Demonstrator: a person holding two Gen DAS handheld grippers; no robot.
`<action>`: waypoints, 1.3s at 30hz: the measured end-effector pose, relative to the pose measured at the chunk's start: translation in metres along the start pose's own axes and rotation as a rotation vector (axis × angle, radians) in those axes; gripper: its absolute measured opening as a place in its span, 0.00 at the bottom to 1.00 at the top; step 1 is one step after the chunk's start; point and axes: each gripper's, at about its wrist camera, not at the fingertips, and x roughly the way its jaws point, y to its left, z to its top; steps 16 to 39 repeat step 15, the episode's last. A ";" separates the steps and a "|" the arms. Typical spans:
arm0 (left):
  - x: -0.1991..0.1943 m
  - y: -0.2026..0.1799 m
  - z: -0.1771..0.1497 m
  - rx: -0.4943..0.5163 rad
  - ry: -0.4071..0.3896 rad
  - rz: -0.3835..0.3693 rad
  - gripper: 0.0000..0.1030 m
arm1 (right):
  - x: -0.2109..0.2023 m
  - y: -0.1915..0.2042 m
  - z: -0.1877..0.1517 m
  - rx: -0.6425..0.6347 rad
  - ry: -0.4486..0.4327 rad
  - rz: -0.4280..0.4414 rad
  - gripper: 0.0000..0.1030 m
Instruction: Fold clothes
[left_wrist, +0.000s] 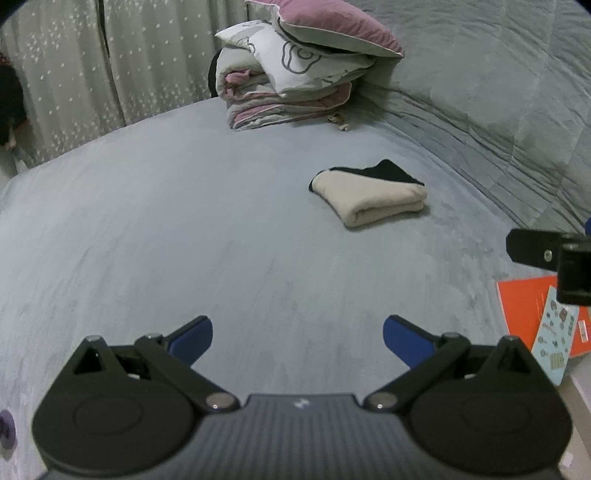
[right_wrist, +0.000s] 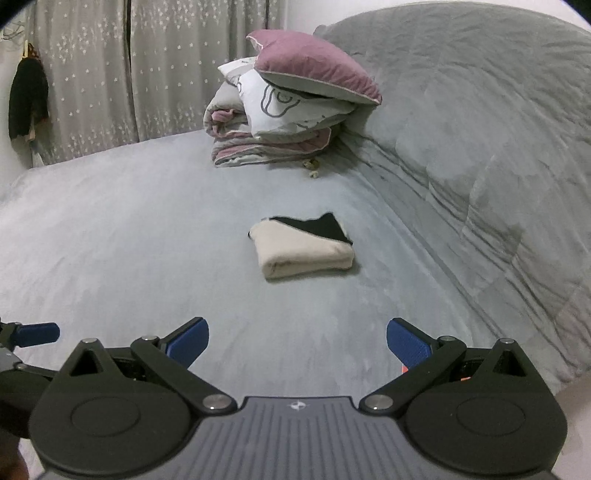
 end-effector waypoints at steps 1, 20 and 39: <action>-0.002 0.003 -0.003 -0.008 0.001 0.004 1.00 | -0.001 0.001 -0.005 0.002 0.005 0.005 1.00; -0.007 0.039 -0.025 -0.078 0.017 0.034 1.00 | 0.004 0.021 -0.023 -0.033 0.050 0.010 1.00; -0.007 0.039 -0.025 -0.078 0.017 0.034 1.00 | 0.004 0.021 -0.023 -0.033 0.050 0.010 1.00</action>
